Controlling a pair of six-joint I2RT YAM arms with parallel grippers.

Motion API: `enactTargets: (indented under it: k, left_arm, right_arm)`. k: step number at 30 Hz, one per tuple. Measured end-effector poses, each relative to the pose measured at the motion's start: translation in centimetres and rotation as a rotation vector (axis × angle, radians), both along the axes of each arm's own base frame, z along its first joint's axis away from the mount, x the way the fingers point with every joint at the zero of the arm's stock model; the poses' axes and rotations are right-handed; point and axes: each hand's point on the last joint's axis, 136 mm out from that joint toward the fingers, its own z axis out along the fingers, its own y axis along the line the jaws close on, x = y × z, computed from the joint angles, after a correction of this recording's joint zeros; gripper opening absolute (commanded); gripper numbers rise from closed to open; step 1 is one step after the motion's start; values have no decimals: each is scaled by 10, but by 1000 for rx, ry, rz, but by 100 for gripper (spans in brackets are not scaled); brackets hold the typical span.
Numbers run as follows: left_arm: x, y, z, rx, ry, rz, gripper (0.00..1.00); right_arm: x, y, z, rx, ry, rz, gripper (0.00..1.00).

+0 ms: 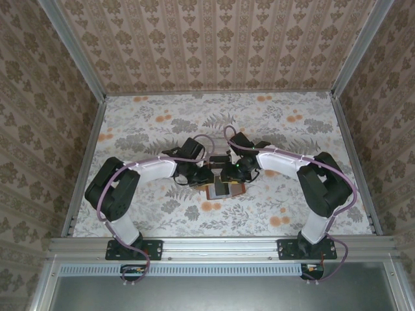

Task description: Take the credit cards out of the card holder

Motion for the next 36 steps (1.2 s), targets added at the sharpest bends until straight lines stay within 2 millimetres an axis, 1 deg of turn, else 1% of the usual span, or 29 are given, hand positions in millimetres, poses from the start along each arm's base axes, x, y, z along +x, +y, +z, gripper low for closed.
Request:
enactTargets:
  k: [3, 6, 9, 14, 19, 24, 30, 33, 36]
  left_arm:
    - [-1, -6, 5, -10, -11, -14, 8]
    - [-3, -7, 2, -5, -6, -19, 8]
    - [-4, -6, -5, 8, 10, -19, 8]
    - [-8, 0, -20, 51, 44, -22, 8]
    - [-8, 1, -21, 58, 36, -32, 8]
    - [-8, 4, -21, 89, 26, -44, 7]
    - [-8, 9, -21, 120, 24, -54, 7]
    - [-9, 9, -21, 123, 24, -55, 7]
    - [-9, 10, -21, 127, 23, -56, 7]
  right_arm:
    - [3, 0, -1, -1, 1, 5, 32]
    - [5, 1, -7, -6, 11, 15, 32]
    - [3, 0, -16, -17, 31, 19, 32]
    - [2, 0, -20, -22, 37, 30, 32]
    - [2, 6, -18, 18, 41, 42, 30]
    - [-2, 7, -18, 63, 51, 35, 25]
    - [-3, 7, -6, 113, 38, 19, 18]
    - [-2, 8, -2, 136, 32, 19, 17]
    - [-3, 8, -3, 156, 41, 14, 17]
